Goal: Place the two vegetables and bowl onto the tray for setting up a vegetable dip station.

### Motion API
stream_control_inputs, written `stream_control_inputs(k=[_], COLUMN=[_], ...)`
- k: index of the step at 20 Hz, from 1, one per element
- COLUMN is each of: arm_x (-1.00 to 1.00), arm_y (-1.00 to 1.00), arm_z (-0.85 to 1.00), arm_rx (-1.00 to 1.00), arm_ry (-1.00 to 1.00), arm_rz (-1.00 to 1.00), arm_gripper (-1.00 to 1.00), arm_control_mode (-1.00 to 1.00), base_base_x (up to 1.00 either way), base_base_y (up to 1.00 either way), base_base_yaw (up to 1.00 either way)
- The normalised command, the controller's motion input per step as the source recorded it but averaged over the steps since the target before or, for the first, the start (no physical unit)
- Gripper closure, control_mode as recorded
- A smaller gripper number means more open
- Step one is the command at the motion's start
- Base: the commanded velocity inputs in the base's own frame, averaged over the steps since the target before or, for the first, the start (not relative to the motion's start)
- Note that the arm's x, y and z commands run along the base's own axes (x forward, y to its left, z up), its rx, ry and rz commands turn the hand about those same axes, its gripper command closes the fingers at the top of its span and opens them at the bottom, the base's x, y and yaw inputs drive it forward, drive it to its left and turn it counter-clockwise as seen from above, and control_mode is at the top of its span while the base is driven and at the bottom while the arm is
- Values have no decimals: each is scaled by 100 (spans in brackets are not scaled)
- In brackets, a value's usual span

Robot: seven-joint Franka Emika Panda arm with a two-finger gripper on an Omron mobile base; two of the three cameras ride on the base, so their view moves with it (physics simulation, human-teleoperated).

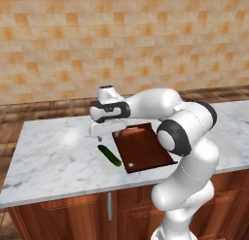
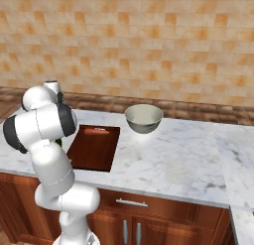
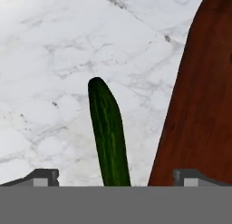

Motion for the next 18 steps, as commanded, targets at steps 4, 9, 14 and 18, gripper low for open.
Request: stream_control_inputs(k=[4,9,14,18], arm_x=[-23,-18,-1,0], arm_y=[0,-7,0,0], arm_z=[0,-11,-44,-41], arm_rx=[19,9,2,0], arm_ry=[2,-5,-14,-9], arm_rz=[14,6,4,3], arm_gripper=[-100,-100,-100,-100], arm_control_mode=[-100,-100,-100,-100], base_base_x=[0,0,0,0], base_base_y=[0,0,0,0], base_base_yaw=[0,0,0,0])
